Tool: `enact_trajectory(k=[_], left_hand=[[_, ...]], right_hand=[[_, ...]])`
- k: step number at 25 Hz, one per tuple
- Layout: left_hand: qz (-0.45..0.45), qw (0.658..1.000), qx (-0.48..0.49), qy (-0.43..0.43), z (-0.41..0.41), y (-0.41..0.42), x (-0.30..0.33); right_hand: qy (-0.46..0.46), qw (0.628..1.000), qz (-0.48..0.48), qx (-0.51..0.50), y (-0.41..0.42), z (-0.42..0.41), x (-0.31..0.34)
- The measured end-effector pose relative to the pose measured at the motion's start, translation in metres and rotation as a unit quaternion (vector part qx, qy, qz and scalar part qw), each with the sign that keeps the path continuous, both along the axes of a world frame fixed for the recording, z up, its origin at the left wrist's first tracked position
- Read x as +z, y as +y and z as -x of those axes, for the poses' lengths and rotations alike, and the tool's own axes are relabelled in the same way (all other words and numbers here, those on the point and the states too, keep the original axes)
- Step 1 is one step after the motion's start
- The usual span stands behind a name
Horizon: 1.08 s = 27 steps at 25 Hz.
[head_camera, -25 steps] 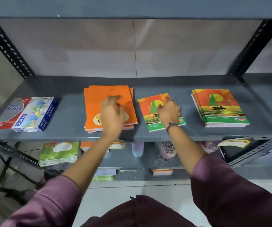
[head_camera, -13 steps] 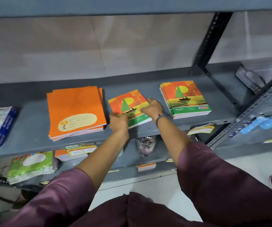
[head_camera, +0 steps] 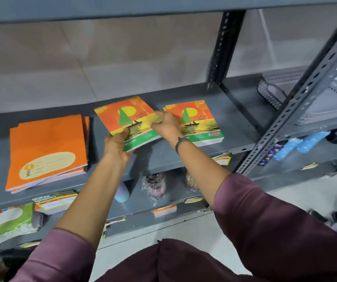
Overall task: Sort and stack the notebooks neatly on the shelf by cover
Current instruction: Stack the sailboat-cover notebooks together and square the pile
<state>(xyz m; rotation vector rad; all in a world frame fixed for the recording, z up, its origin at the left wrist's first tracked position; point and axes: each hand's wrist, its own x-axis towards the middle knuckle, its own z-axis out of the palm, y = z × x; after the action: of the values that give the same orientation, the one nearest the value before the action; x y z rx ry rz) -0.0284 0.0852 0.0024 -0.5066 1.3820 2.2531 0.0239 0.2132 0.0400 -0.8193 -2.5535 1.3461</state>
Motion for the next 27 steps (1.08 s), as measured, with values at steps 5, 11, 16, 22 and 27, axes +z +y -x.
enact_trajectory(k=[5,11,16,22,27], left_hand=[[-0.019,0.999,-0.014,0.039,-0.017,0.044,0.034],[0.174,0.956,-0.147,0.183,-0.039,0.105,0.03],[0.48,0.781,-0.264,0.299,-0.039,0.083,0.003],[0.471,0.684,-0.404,0.384,-0.047,0.074,-0.007],[0.507,0.674,-0.389,0.371,-0.055,0.097,0.0]], right_hand=[[0.096,0.988,-0.106,-0.061,0.034,-0.017,0.021],[0.103,0.977,-0.016,-0.185,0.09,-0.064,-0.001],[-0.007,0.986,-0.111,-0.122,0.111,-0.083,-0.026],[-0.227,0.961,-0.114,0.109,0.143,-0.108,0.004],[-0.192,0.966,-0.157,0.075,0.147,-0.095,-0.008]])
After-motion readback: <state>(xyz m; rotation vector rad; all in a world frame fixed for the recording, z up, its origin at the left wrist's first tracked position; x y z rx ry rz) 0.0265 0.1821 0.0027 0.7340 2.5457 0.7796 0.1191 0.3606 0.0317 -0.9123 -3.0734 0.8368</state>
